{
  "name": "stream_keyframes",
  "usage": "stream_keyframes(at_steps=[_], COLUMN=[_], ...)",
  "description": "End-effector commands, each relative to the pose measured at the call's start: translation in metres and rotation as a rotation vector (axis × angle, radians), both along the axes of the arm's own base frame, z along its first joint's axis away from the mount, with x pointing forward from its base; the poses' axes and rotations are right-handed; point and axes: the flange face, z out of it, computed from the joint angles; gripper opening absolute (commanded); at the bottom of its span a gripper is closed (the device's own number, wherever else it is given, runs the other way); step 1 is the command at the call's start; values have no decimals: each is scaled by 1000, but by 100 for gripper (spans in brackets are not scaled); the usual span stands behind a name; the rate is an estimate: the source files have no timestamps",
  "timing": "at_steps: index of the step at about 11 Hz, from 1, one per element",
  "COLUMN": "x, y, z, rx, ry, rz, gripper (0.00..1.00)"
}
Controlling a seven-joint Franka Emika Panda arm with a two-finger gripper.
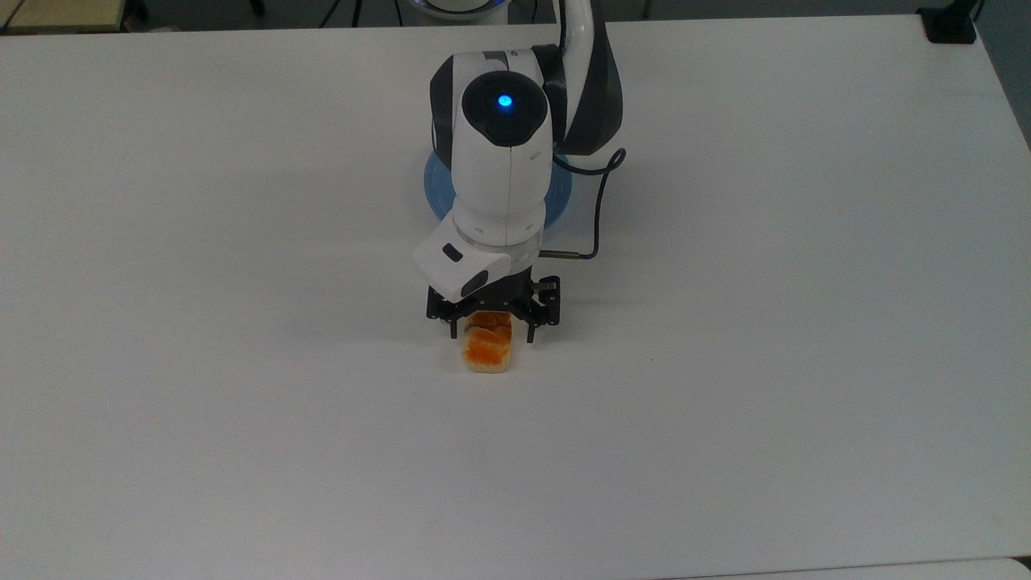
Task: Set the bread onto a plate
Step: 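Close the gripper on the bread roll, then lift the bread roll and carry it over the blue plate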
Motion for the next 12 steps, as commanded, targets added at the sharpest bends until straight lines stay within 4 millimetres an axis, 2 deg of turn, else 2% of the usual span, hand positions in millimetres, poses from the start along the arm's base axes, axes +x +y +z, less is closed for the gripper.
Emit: stream_keyframes(at_steps=[1,2,3,4,5,7,9,12], x=[5,4,4,1,-9,-42,-68,-123], y=[2,3,7,6,4,0,-3,-11], z=[-9,-8,-4,9,19,39,51,66], rx=[-32,-29,-20,-15,-13,-7,-4,4], ry=[-13,-13,-15,-22,-19,-4,7,24], rz=[5,2,0,-3,-5,-5,-4,2], gripper=[67,51,49,48,48,49,49,49])
